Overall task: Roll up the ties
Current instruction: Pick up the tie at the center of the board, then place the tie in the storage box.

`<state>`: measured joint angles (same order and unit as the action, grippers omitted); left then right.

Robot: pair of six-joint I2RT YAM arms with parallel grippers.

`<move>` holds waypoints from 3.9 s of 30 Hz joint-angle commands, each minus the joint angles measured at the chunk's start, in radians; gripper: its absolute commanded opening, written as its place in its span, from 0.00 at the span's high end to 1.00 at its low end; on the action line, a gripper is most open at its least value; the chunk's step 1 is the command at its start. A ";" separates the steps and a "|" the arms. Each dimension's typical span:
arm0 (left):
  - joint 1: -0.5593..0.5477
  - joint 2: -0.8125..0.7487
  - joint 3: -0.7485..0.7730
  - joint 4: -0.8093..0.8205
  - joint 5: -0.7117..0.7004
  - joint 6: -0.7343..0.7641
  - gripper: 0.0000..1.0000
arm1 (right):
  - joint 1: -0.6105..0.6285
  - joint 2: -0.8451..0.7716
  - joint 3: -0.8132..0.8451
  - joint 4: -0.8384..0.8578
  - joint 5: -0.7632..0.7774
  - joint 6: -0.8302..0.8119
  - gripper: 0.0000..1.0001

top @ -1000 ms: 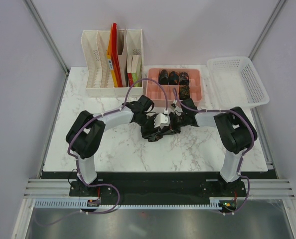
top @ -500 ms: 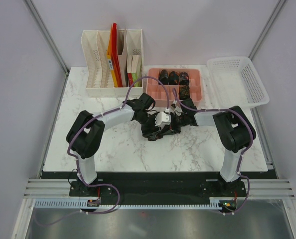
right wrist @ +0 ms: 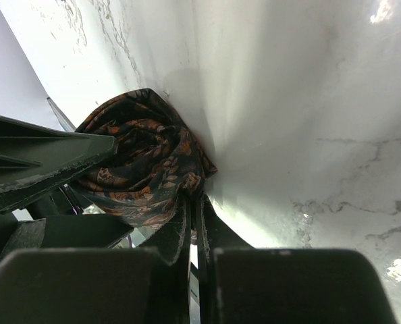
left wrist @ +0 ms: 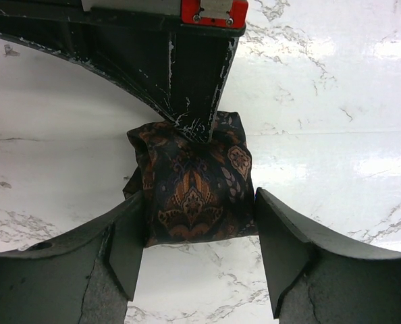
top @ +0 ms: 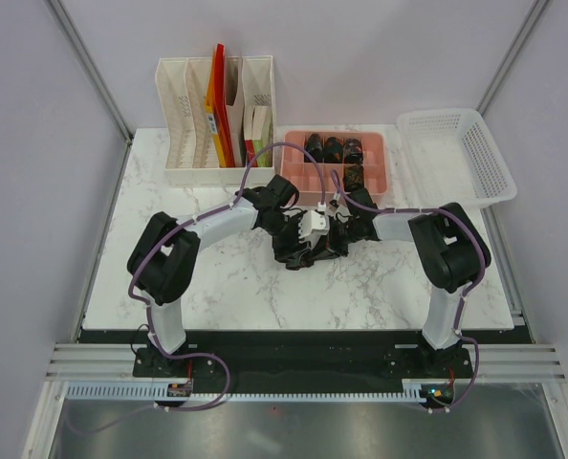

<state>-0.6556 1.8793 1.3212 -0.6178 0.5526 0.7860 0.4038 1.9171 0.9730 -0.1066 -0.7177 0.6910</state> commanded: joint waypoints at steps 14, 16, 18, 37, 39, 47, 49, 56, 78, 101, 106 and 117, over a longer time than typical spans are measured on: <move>0.005 0.015 0.085 -0.016 0.012 -0.185 0.26 | 0.003 0.051 -0.011 -0.087 0.218 -0.067 1.00; 0.005 0.017 0.087 -0.014 0.006 -0.195 0.26 | 0.003 0.051 -0.013 -0.087 0.218 -0.062 1.00; 0.005 0.015 0.090 -0.016 0.006 -0.199 0.25 | 0.001 0.049 -0.013 -0.087 0.218 -0.064 1.00; 0.117 -0.230 -0.106 0.132 -0.227 -1.186 0.00 | 0.003 0.030 -0.017 -0.076 0.208 -0.039 1.00; 0.105 -0.236 -0.129 0.176 -0.258 -1.235 0.01 | 0.003 0.026 -0.017 -0.077 0.207 -0.039 1.00; 0.062 -0.197 -0.241 0.349 -0.327 -1.327 0.05 | 0.004 0.030 -0.016 -0.076 0.201 -0.034 1.00; 0.054 -0.187 -0.255 0.397 -0.315 -1.343 0.06 | 0.004 0.028 -0.017 -0.076 0.201 -0.035 1.00; 0.034 -0.175 -0.303 0.478 -0.267 -1.389 0.16 | 0.003 0.030 -0.013 -0.074 0.193 -0.030 1.00; -0.018 -0.075 -0.298 0.500 -0.292 -1.478 0.38 | 0.003 0.030 -0.020 -0.064 0.184 -0.018 1.00; -0.006 -0.167 -0.205 0.311 -0.327 -1.340 0.98 | -0.054 -0.110 0.024 -0.036 0.112 -0.034 0.35; 0.011 -0.178 -0.065 0.149 -0.359 -1.236 0.98 | -0.114 -0.173 0.067 -0.076 0.083 -0.053 0.02; 0.099 0.021 0.540 0.084 -0.586 -0.973 0.98 | -0.279 -0.242 0.150 -0.102 0.087 -0.079 0.02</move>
<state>-0.6041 1.7813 1.6314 -0.5438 0.0772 -0.3248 0.1612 1.7168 1.0790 -0.2024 -0.6479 0.6300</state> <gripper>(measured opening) 0.420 0.981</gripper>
